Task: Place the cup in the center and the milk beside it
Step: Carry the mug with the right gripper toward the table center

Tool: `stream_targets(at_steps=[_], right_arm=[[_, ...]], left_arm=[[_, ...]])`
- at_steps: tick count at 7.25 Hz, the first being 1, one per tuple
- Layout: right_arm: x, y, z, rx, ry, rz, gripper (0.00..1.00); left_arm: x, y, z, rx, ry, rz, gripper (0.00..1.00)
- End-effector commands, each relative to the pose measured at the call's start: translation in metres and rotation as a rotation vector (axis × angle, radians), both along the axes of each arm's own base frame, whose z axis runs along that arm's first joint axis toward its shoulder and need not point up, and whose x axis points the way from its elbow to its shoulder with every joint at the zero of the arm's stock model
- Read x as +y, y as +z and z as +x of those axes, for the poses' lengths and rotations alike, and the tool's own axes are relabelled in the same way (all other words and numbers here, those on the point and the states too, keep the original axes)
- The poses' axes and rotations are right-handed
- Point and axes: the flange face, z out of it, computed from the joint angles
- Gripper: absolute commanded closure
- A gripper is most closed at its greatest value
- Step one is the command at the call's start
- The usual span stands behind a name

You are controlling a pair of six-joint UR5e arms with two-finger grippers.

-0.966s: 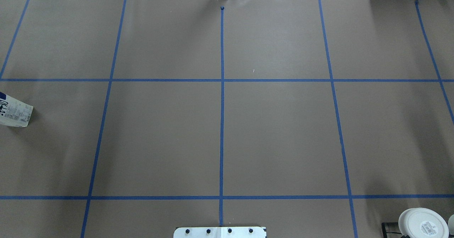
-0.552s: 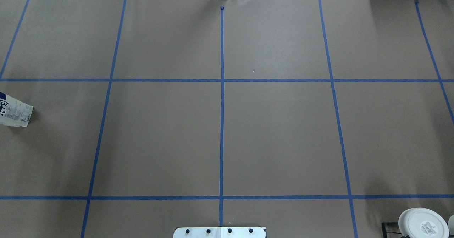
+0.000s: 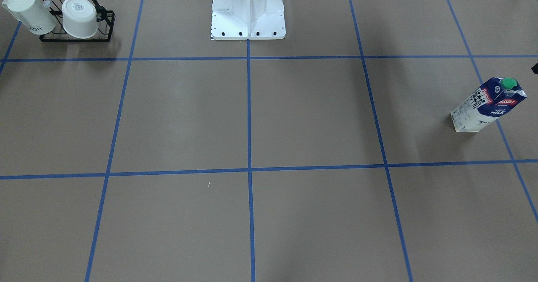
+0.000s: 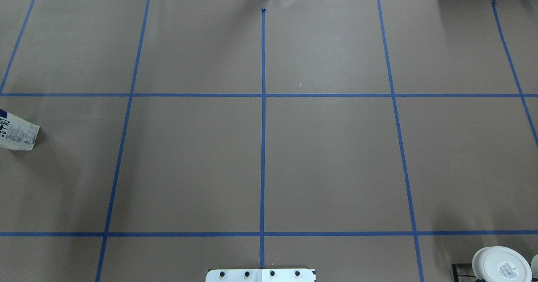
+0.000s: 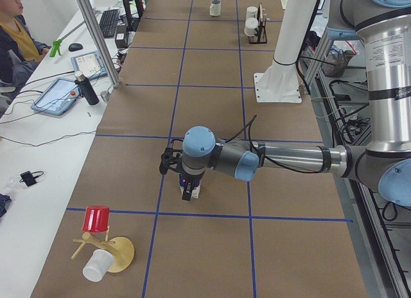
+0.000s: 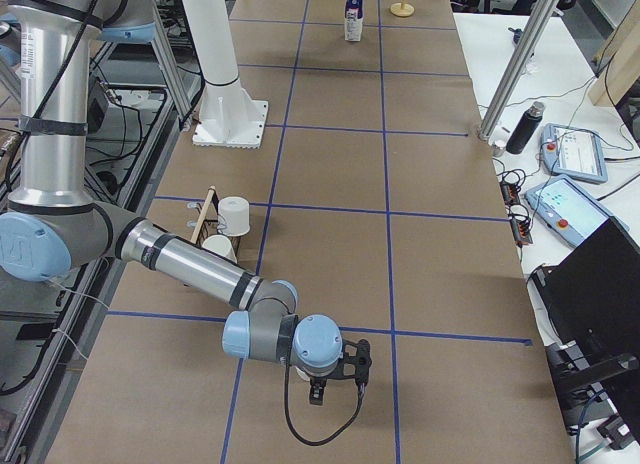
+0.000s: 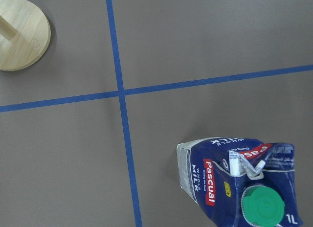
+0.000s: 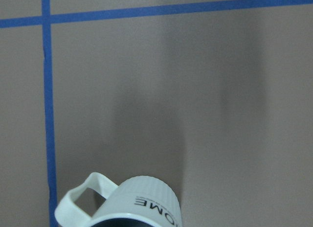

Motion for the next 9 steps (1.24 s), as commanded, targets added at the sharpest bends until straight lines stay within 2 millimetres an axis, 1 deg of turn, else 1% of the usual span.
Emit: stream_targets(at_steps=[1, 2, 3, 4, 5, 7, 8, 9], right_arm=[[0.014, 0.008, -0.001, -0.001, -0.003, -0.005, 0.05], [0.027, 0.014, -0.002, -0.004, -0.003, -0.023, 0.07], [0.031, 0.017, -0.002, -0.005, -0.002, -0.032, 0.21], [0.032, 0.019, -0.003, -0.005, -0.004, -0.035, 0.62], [0.03, 0.018, -0.003, -0.005, -0.001, -0.035, 1.0], [0.03, 0.017, -0.003, -0.01, 0.002, -0.037, 1.0], [0.025, 0.012, -0.003, -0.018, 0.007, -0.028, 1.0], [0.014, -0.009, -0.005, -0.055, 0.008, 0.013, 1.0]], left_arm=[[0.001, -0.001, 0.0, 0.001, -0.001, 0.0, 0.02], [0.0, -0.001, 0.0, 0.001, -0.001, 0.001, 0.02], [0.0, -0.003, -0.001, 0.001, -0.002, 0.004, 0.02], [0.001, -0.004, -0.001, 0.001, -0.002, 0.006, 0.02], [0.001, -0.004, -0.001, 0.003, -0.002, 0.006, 0.02], [0.001, -0.005, -0.001, 0.001, -0.003, 0.01, 0.02], [0.001, -0.005, -0.001, 0.002, -0.001, 0.01, 0.02], [0.001, -0.005, -0.001, 0.003, -0.001, 0.01, 0.02]])
